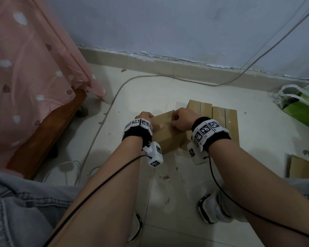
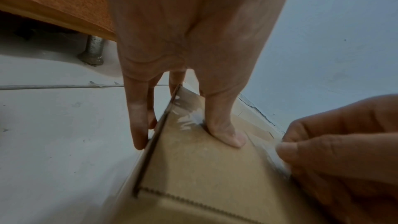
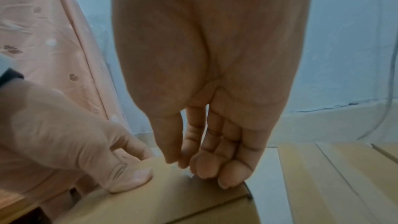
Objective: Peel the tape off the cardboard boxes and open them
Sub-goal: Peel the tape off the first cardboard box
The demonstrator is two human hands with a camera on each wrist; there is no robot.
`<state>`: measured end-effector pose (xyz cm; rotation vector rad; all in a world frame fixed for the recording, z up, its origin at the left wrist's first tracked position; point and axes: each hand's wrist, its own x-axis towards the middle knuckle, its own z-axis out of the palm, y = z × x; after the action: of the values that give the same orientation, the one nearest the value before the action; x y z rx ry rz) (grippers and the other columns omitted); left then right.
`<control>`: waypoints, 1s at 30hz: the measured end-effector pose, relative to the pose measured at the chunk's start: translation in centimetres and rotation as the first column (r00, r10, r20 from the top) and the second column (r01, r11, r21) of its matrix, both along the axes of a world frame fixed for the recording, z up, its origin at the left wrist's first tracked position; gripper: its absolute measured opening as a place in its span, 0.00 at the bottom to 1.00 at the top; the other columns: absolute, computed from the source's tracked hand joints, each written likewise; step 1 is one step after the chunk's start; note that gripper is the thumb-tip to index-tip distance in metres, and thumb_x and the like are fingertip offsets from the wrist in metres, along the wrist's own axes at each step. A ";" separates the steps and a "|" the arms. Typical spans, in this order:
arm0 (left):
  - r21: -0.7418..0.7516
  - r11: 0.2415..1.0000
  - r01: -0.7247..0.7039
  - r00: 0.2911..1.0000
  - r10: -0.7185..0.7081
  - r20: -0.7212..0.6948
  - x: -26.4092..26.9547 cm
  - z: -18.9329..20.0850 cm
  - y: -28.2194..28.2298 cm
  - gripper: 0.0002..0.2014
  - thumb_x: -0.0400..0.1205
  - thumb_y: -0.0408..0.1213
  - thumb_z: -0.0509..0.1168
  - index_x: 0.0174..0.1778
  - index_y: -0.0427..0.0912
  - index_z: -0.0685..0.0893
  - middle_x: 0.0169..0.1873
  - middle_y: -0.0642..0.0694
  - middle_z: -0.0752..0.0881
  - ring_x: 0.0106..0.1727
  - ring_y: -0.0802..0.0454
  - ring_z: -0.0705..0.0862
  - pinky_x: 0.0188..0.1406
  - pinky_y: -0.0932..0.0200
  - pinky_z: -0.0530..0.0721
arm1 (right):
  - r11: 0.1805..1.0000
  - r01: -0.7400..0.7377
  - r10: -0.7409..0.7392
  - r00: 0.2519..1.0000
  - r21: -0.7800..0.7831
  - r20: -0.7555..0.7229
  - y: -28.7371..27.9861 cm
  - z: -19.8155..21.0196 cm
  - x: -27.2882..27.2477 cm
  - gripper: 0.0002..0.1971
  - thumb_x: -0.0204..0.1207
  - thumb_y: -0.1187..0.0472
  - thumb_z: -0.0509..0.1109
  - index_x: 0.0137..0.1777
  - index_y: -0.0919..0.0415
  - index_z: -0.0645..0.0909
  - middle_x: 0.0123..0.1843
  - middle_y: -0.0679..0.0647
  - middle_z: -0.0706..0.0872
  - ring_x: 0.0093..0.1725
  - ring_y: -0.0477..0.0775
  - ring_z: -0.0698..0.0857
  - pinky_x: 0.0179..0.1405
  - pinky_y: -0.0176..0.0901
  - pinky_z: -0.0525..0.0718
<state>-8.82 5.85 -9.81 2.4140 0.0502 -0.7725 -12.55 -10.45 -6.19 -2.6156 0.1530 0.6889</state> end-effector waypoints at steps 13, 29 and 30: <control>-0.009 1.000 -0.020 1.000 0.020 0.013 0.2 -0.7 -0.2 0.20 0.76 0.46 0.76 0.62 0.43 0.86 0.51 0.45 0.87 0.57 0.45 0.85 0.47 0.62 0.75 | 0.995 0.083 -0.075 0.986 -0.050 0.150 2.8 -1.6 0.8 0.16 0.70 0.54 0.80 0.48 0.64 0.81 0.48 0.59 0.83 0.46 0.60 0.83 0.44 0.49 0.84; 0.027 0.999 -0.020 0.999 0.019 0.036 -0.4 -0.2 -0.4 0.27 0.74 0.50 0.77 0.66 0.43 0.83 0.61 0.42 0.86 0.63 0.42 0.84 0.53 0.58 0.78 | 0.987 0.115 -0.096 0.982 -0.110 0.163 3.4 -1.7 1.2 0.10 0.78 0.69 0.64 0.37 0.62 0.69 0.42 0.58 0.75 0.42 0.60 0.77 0.39 0.45 0.74; 0.024 1.000 -0.016 0.999 0.016 0.033 -0.4 -0.2 -0.4 0.26 0.74 0.50 0.77 0.65 0.43 0.83 0.61 0.42 0.86 0.62 0.42 0.84 0.53 0.59 0.77 | 0.988 0.105 -0.088 0.984 -0.111 0.154 3.4 -1.6 1.3 0.11 0.79 0.69 0.63 0.36 0.61 0.67 0.40 0.57 0.74 0.42 0.60 0.77 0.39 0.45 0.74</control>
<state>-9.20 5.48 -10.04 2.4452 0.0660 -0.7285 -11.21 -7.06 -7.81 -2.7403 0.2819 0.4628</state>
